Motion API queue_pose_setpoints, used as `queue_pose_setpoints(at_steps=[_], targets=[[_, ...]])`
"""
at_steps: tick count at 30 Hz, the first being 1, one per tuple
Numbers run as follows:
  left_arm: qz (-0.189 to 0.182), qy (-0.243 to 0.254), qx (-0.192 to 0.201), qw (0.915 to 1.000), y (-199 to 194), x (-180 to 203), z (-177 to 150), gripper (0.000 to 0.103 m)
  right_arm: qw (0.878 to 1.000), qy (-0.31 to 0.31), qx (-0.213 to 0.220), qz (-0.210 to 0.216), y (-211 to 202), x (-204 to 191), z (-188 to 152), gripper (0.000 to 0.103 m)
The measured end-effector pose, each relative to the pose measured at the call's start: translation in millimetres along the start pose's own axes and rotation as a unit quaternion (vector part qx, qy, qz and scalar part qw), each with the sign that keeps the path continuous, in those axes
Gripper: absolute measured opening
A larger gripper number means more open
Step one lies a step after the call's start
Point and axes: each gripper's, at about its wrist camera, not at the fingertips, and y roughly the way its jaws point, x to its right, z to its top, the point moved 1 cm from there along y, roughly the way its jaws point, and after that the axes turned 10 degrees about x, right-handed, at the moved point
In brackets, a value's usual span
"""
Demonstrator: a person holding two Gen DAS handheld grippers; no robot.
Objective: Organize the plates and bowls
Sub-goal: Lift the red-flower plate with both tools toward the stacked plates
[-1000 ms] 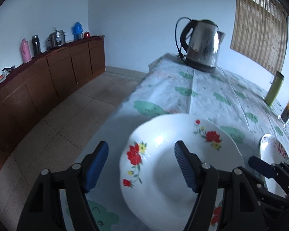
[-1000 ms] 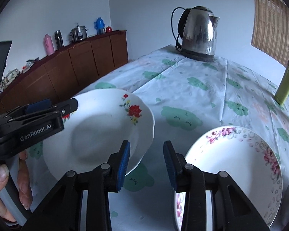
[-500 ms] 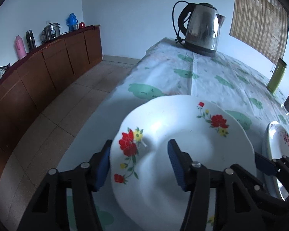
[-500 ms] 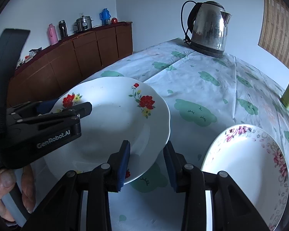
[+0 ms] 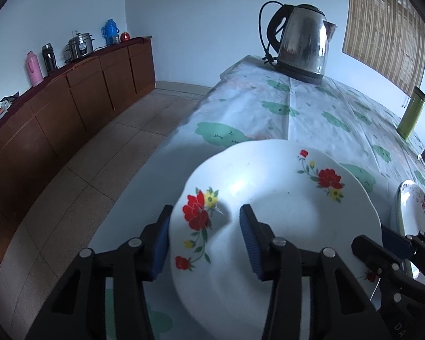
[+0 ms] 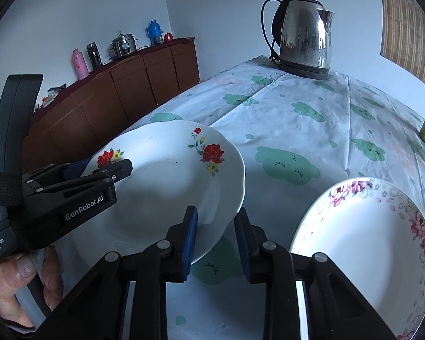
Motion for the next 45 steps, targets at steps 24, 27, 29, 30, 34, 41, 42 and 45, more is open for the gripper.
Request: queue_pose_setpoints(at_steps=[24,27,29,30,34,41,42,45], targets=[[-0.029,0.013,0.071,0.9970,-28,11,8,0.045,0.999,-0.001,0.035,-0.005,-31,7,5,0.028],[-0.037,0.015,0.083,0.9958,-33,13,9,0.045,0.999,0.002,0.038,-0.004,-36,10,5,0.028],[-0.042,0.018,0.093,0.9946,-37,15,10,0.045,0.999,0.005,0.041,-0.003,-39,12,5,0.028],[-0.044,0.020,0.098,0.9941,-39,17,10,0.045,0.999,0.006,0.043,-0.004,-40,14,5,0.028],[-0.048,0.029,0.104,0.9930,-41,23,10,0.045,0.999,0.010,0.047,-0.004,-47,18,5,0.028],[-0.044,0.047,0.091,0.9938,-38,38,8,0.045,0.999,0.011,0.051,-0.008,-55,25,2,0.028],[-0.046,0.047,0.090,0.9937,-38,40,7,0.045,0.999,0.012,0.051,-0.010,-55,27,2,0.028],[-0.049,0.048,0.093,0.9933,-42,44,7,0.045,0.998,0.017,0.052,-0.012,-58,32,0,0.028]])
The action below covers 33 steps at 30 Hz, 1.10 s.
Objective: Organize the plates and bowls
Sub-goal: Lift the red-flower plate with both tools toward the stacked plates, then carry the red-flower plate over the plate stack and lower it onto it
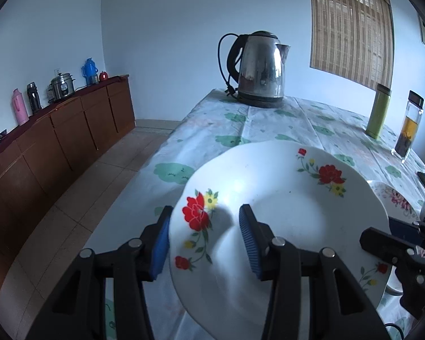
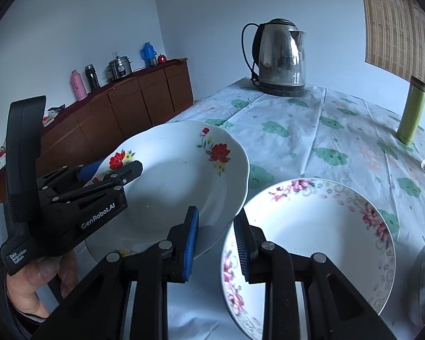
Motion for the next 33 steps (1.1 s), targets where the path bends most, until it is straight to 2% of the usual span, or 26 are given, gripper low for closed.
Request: queue_pose_setpoints(at_steps=[19,33], targets=[[-0.009,0.013,0.016,0.9998,-14,30,10,0.045,1.000,0.015,0.016,-0.016,-19,21,-2,0.028],[-0.027,0.032,0.015,0.9990,-14,71,18,0.045,0.998,0.036,0.032,-0.044,-40,53,0,0.028]])
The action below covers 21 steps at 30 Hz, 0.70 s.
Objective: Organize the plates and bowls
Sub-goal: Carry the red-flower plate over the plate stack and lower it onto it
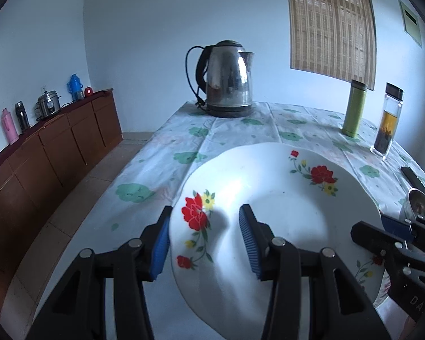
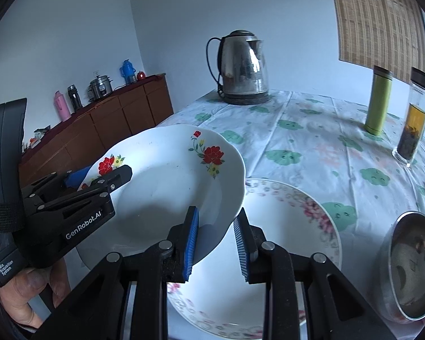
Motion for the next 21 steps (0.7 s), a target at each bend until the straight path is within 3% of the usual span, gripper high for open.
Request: queue_pose_setpoints(at_steps=[21], targets=[[-0.056,0.047,-0.011,0.9973,9,71,-6,0.045,0.997,0.043,-0.006,-0.067,-17,64,-13,0.028]])
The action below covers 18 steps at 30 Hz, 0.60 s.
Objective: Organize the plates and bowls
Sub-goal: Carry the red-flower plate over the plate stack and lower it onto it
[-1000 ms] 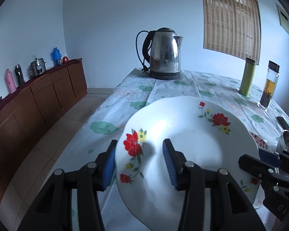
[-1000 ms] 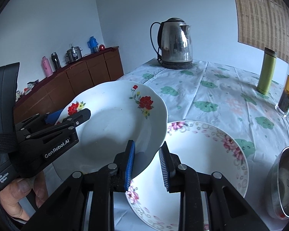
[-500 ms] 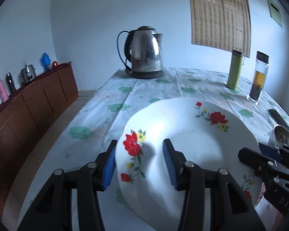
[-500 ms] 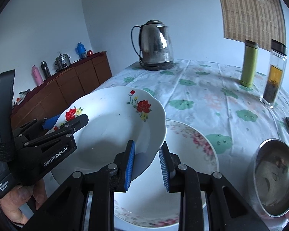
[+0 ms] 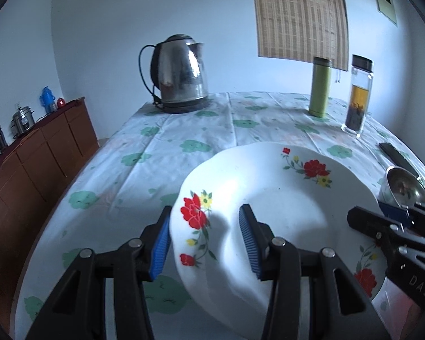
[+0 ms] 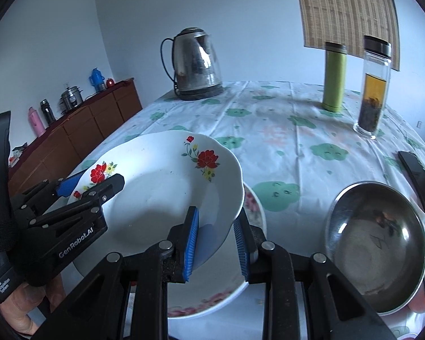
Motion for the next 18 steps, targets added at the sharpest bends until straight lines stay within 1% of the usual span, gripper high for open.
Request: queue_pose_setpoints(at_steps=[8,18], targets=[[-0.016,0.009,-0.004,0.9998,2.7,7.9,-3.9,0.045,1.000,0.000,-0.007,-0.017,-0.8,8.7,-4.8,0.028],[-0.017,0.019,-0.013,0.9996,6.9,11.6,-8.7,0.045,1.000,-0.002,-0.015,-0.023,2.7,9.3,-8.1,0.028]])
